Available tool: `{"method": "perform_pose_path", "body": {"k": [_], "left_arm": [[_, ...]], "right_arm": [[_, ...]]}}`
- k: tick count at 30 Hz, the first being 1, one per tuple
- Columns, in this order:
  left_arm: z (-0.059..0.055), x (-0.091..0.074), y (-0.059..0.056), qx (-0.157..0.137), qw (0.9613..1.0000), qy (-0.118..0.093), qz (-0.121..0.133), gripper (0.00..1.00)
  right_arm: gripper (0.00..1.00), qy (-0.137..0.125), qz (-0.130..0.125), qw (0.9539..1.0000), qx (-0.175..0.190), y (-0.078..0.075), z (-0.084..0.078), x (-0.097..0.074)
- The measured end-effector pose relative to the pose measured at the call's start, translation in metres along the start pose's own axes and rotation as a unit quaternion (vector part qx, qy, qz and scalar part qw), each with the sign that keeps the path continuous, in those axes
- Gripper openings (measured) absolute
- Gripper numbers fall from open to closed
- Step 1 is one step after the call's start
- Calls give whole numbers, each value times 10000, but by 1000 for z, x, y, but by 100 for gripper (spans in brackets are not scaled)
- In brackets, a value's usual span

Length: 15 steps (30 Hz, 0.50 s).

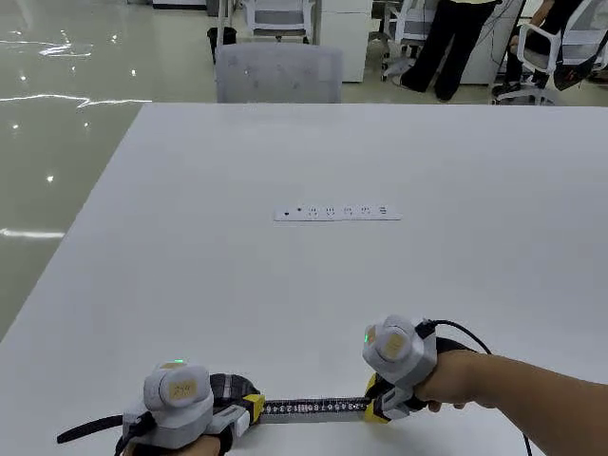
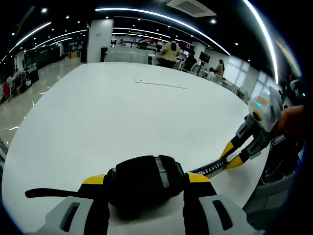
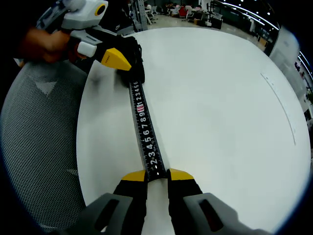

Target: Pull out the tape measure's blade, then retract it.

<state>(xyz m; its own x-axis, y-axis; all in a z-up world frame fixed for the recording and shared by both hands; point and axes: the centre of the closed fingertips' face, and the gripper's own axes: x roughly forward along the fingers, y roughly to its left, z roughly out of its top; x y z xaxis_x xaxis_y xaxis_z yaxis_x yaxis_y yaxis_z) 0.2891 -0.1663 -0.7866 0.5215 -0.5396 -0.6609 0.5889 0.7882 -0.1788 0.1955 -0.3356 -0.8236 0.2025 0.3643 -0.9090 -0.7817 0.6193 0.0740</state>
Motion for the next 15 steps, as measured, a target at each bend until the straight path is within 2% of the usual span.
{"method": "perform_pose_path", "body": {"k": [15], "left_arm": [[0, 0, 1, -15, 10000, -23, -1, 57]], "right_arm": [[14, 12, 13, 10000, -50, 1, 7, 5]]}}
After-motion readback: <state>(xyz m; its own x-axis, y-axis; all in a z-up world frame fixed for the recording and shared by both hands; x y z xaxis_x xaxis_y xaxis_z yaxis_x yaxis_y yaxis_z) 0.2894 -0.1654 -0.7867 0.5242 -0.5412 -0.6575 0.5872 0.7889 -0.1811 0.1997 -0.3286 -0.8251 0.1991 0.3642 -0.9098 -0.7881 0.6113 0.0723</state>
